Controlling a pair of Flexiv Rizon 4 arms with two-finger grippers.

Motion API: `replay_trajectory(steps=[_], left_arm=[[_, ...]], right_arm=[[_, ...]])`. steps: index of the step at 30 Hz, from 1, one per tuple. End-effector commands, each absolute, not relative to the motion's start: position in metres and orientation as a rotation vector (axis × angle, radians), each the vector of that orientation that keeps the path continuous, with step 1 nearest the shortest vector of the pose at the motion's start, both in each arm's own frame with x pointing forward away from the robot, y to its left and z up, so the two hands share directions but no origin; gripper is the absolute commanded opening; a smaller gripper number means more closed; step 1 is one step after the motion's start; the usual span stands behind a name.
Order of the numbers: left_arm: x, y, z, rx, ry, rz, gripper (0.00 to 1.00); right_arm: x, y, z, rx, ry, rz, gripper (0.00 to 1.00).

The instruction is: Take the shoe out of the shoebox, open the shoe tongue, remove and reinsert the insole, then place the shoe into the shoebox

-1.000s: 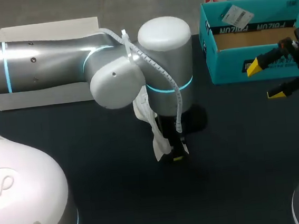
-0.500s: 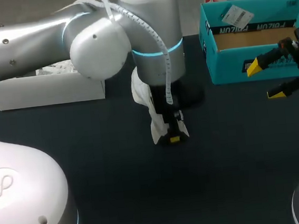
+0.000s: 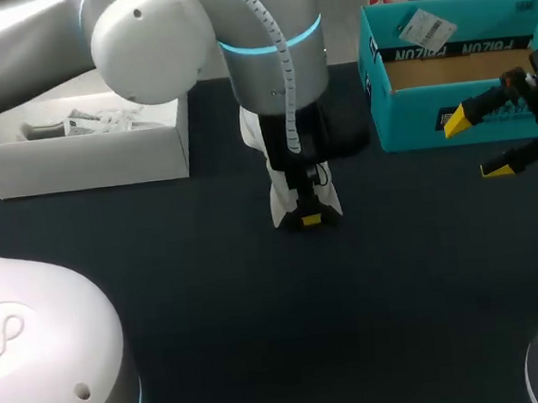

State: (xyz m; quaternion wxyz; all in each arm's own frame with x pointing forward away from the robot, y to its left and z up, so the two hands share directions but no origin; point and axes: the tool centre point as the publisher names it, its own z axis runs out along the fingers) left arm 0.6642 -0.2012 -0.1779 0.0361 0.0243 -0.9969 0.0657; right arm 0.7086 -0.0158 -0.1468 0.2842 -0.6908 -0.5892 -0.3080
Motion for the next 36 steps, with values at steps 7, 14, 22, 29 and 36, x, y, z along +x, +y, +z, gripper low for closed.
replay_trajectory(steps=[7,14,22,29,36], left_arm=[[0.664,-0.197,-0.163,0.084,-3.083,0.202,0.00],[0.664,-0.197,-0.163,0.084,-3.083,0.202,0.00],[0.674,-0.189,-0.165,0.086,-3.096,0.192,0.00],[0.697,-0.165,-0.166,0.100,-3.107,0.212,0.00],[0.726,-0.139,-0.168,0.144,-3.104,0.199,0.00]], right_arm=[[0.708,-0.015,-0.148,-1.851,-1.576,-0.824,1.00],[0.708,-0.015,-0.148,-1.851,-1.576,-0.824,1.00],[0.708,-0.015,-0.148,-1.851,-1.576,-0.824,1.00],[0.708,-0.015,-0.148,-1.851,-1.576,-0.824,1.00],[0.708,-0.015,-0.148,-1.851,-1.576,-0.824,1.00]])
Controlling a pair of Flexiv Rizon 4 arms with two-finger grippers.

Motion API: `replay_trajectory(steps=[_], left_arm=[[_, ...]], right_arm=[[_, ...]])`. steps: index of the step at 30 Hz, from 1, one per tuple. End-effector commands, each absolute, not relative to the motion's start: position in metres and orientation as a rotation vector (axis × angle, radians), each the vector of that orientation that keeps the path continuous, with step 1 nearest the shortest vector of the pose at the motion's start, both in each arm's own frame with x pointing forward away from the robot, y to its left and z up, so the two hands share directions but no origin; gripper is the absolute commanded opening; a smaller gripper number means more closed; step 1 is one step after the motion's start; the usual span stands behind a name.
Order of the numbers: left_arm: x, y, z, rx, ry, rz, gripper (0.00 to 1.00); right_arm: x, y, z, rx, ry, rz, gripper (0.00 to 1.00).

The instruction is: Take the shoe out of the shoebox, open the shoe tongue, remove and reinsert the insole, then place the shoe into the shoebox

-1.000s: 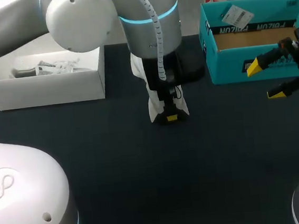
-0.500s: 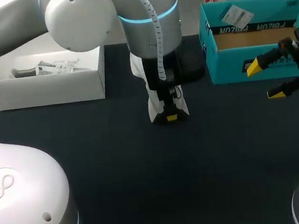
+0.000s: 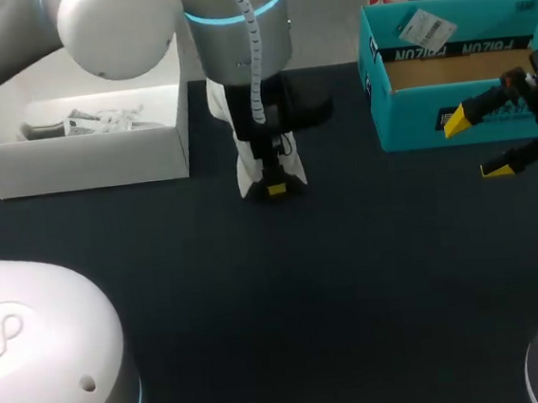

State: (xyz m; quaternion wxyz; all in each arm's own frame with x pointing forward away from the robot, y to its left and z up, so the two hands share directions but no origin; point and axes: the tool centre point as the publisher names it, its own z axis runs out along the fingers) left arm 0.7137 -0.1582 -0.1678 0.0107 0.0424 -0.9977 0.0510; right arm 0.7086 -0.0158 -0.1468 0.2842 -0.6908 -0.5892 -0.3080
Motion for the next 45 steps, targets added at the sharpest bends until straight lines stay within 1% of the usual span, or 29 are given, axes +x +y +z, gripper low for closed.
replay_trajectory(steps=[1,27,45], left_arm=[[0.730,-0.135,-0.168,0.142,-3.104,0.192,0.00],[0.871,-0.028,-0.181,0.221,-3.108,0.145,0.00],[0.940,0.044,-0.180,0.298,-3.121,0.115,0.00]], right_arm=[[0.708,-0.015,-0.148,-1.851,-1.576,-0.824,1.00],[0.708,-0.015,-0.148,-1.851,-1.576,-0.824,1.00],[0.708,-0.015,-0.148,-1.851,-1.576,-0.824,1.00]])
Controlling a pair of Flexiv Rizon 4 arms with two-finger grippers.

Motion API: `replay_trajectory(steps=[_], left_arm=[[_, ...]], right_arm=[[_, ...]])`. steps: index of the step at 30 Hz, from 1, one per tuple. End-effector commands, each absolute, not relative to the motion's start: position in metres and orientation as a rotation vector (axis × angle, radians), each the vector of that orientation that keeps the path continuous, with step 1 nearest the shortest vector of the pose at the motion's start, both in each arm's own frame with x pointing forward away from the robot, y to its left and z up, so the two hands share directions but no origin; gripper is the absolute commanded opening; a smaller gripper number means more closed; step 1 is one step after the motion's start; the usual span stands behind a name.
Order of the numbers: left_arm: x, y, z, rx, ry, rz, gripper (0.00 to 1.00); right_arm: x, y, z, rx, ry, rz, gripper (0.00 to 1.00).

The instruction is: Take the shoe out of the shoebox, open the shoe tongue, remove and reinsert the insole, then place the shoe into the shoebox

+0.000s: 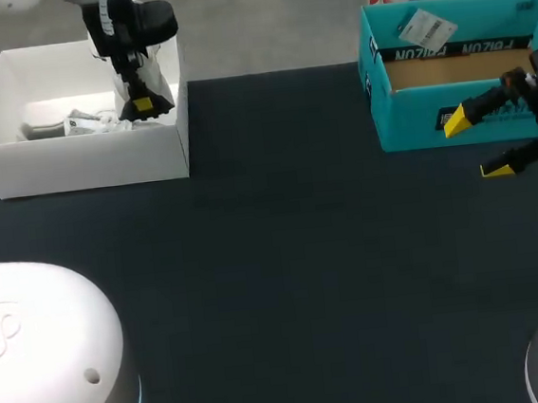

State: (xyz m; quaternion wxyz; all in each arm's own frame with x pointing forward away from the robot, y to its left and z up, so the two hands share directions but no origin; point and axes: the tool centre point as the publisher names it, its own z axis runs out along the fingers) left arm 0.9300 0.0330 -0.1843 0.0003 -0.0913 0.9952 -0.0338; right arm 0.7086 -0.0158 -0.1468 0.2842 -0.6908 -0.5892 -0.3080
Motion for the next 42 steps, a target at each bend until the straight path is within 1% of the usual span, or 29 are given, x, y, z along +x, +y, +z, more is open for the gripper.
replay_trajectory(steps=[1,21,29,42], left_arm=[[0.944,0.047,-0.180,-0.303,3.128,-0.114,0.00],[1.014,0.128,-0.186,-0.578,3.102,-0.046,0.00],[1.043,0.163,-0.190,-0.558,3.111,-0.083,0.00],[1.083,0.209,-0.195,-0.455,3.162,-0.013,0.00]], right_arm=[[0.708,-0.015,-0.148,-1.851,-1.576,-0.824,1.00],[0.708,-0.015,-0.148,-1.851,-1.576,-0.824,1.00],[0.708,-0.015,-0.148,-1.851,-1.576,-0.824,1.00],[0.708,-0.015,-0.148,-1.851,-1.576,-0.824,1.00]])
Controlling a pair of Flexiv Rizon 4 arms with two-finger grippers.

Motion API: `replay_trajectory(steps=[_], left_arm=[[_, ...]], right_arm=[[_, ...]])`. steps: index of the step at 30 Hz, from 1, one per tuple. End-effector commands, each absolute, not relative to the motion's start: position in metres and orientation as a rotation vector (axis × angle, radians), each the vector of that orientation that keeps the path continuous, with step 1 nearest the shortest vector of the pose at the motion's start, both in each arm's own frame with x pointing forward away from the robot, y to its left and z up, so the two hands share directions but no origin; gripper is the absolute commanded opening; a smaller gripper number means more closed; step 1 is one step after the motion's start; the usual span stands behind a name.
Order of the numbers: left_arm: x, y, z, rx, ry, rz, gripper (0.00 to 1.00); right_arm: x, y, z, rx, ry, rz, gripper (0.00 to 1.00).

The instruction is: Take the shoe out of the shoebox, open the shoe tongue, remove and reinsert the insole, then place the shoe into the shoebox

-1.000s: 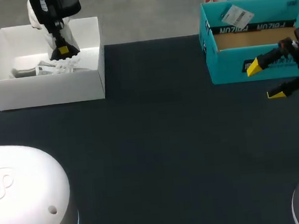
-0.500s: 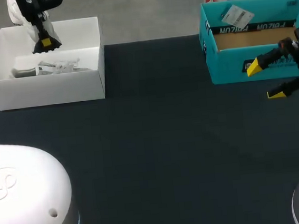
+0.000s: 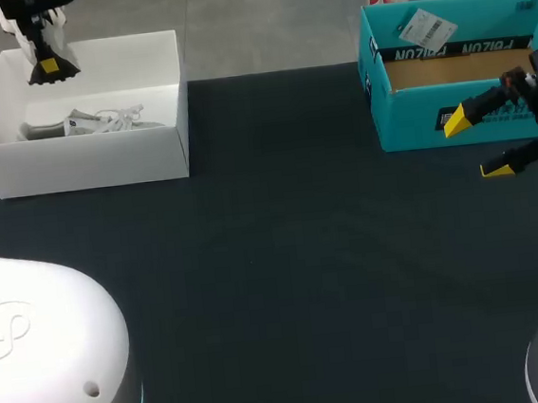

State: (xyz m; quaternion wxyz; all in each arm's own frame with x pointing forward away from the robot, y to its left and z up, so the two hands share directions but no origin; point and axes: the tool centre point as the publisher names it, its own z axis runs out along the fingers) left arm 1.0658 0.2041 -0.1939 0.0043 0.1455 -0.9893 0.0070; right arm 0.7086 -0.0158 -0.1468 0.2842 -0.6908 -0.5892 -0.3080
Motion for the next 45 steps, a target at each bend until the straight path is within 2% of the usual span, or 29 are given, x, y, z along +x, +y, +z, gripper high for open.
replay_trajectory(steps=[1,16,29,45], left_arm=[[1.086,0.210,-0.197,0.410,-3.066,0.000,0.00],[1.129,0.236,-0.222,0.139,-3.078,-0.001,0.00],[1.132,0.258,-0.219,-0.144,-3.022,0.008,0.00],[1.134,0.274,-0.206,-0.088,-3.022,0.016,0.00]], right_arm=[[0.708,-0.015,-0.148,-1.851,-1.576,-0.824,1.00],[0.708,-0.015,-0.148,-1.851,-1.576,-0.824,1.00],[0.708,-0.015,-0.148,-1.851,-1.576,-0.824,1.00],[0.708,-0.015,-0.148,-1.851,-1.576,-0.824,1.00]])
